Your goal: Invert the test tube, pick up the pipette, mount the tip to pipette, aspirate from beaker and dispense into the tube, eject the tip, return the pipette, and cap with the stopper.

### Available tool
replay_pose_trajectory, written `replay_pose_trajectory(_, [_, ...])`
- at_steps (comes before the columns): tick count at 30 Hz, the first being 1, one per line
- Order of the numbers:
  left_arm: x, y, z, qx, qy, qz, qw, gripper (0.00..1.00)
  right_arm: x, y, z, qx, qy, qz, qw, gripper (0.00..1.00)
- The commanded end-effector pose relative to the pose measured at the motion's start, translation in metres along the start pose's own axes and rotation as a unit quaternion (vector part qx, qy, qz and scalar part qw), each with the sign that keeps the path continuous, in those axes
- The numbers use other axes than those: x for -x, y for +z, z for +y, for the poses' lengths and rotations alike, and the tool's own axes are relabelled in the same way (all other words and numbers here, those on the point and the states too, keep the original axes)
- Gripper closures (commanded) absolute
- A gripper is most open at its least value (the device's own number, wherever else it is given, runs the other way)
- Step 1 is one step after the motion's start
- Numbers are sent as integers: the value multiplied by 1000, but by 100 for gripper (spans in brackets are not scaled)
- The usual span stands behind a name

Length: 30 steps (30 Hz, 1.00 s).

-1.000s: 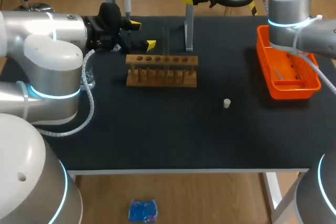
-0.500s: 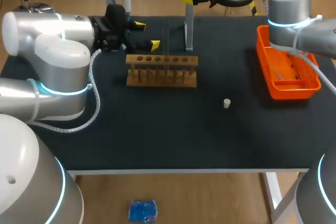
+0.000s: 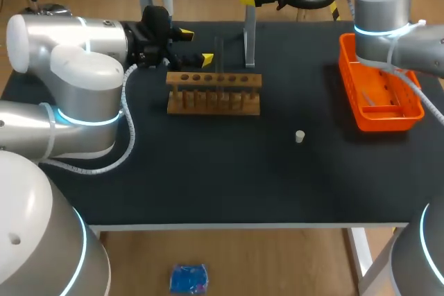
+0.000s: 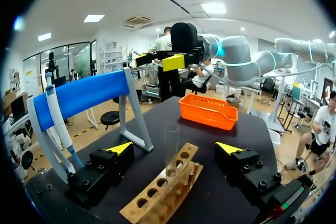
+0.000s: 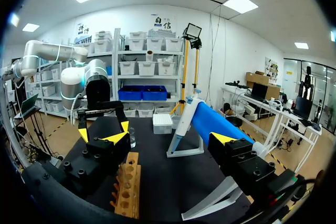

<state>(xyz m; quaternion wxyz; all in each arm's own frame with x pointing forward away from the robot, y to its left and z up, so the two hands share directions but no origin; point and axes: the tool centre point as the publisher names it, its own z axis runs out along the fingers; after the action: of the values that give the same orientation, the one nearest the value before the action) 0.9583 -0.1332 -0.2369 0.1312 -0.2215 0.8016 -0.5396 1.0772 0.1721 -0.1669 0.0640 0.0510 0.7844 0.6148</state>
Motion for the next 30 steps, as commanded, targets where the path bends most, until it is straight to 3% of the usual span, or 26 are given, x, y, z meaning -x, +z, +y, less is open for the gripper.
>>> replay_pose_trajectory(1, [0,1,1,-1,0,-1,1000,0,1,-1,1,-2,0,1,1000,0])
replay_pose_trajectory(6, [0,1,1,-1,0,-1,1000,0,1,-1,1,-2,0,1,1000,0])
replay_pose_trajectory(12, [0,1,1,-1,0,-1,1000,0,-23,-40,-1,-33,-8,-13,999,0])
replay_pose_trajectory(21, [0,1,1,-1,0,-1,1000,0,-82,-122,-16,-63,-15,-14,998,0])
replay_pose_trajectory(30, [0,1,1,-1,0,-1,1000,0,-146,-171,-66,-103,0,-4,995,0])
